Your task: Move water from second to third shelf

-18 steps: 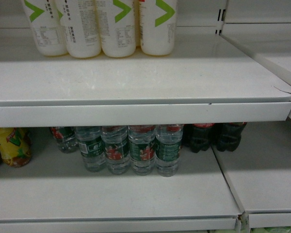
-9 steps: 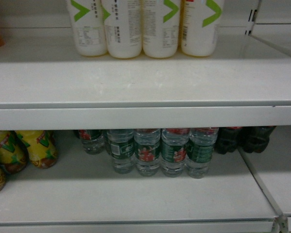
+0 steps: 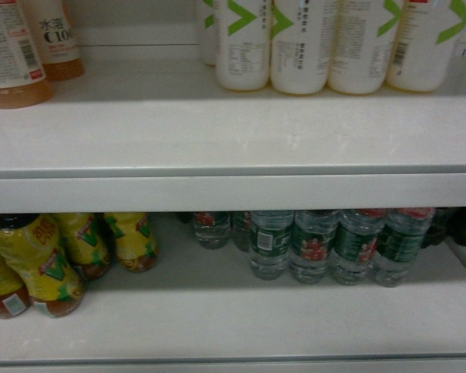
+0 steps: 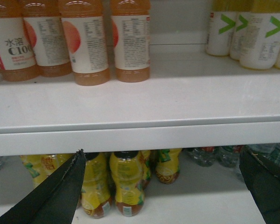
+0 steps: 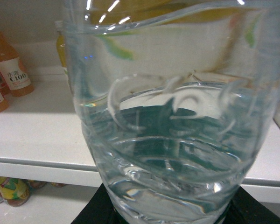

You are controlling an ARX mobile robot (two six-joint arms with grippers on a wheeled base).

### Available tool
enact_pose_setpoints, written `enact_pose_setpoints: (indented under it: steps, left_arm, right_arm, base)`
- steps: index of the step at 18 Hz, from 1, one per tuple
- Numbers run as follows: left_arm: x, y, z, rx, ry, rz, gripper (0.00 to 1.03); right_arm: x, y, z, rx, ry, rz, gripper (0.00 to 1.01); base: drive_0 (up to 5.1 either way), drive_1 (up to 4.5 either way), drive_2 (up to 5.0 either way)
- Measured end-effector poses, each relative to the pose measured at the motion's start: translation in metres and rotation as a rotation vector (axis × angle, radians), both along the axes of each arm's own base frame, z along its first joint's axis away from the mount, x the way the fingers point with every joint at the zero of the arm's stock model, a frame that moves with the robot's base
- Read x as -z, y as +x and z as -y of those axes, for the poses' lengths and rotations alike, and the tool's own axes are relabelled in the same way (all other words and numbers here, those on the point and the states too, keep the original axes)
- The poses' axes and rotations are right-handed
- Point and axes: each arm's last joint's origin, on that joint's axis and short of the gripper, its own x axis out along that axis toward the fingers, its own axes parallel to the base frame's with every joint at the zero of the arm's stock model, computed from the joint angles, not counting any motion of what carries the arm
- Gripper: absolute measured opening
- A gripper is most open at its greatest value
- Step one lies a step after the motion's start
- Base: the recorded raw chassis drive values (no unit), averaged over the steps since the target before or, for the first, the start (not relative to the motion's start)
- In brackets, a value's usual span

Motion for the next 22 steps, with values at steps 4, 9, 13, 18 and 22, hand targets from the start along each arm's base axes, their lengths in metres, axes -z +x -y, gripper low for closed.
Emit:
enact_pose_setpoints:
  steps: [4, 9, 13, 18, 22]
  left_arm:
    - [0.0002, 0.0000, 0.0000, 0.000, 0.000, -0.002, 0.98]
    - [0.0003, 0.0000, 0.0000, 0.000, 0.000, -0.003, 0.98]
    - [0.0002, 0.0000, 0.0000, 0.000, 0.000, -0.002, 0.98]
    - [0.0001, 0.0000, 0.0000, 0.000, 0.000, -0.001, 0.98]
    - [0.0004, 0.0000, 0.0000, 0.000, 0.000, -0.004, 0.98]
  right_arm:
    - [0.0004, 0.0001, 0.0000, 0.000, 0.001, -0.005, 0.37]
    - [0.0004, 0.0001, 0.0000, 0.000, 0.001, -0.005, 0.37]
    - [0.0002, 0.0002, 0.0000, 0.000, 0.000, -0.002, 0.37]
    - [0.0004, 0.0001, 0.0000, 0.000, 0.000, -0.004, 0.37]
    - [0.0003, -0.0001, -0.0001, -0.002, 0.000, -0.003, 0.37]
  base:
    - [-4.7, 2.44, 2.4]
    - [-4.7, 2.44, 2.4]
    - [-4.7, 2.41, 2.4]
    - [-4.9, 2.33, 2.3]
    - [-4.9, 2.33, 2.3]
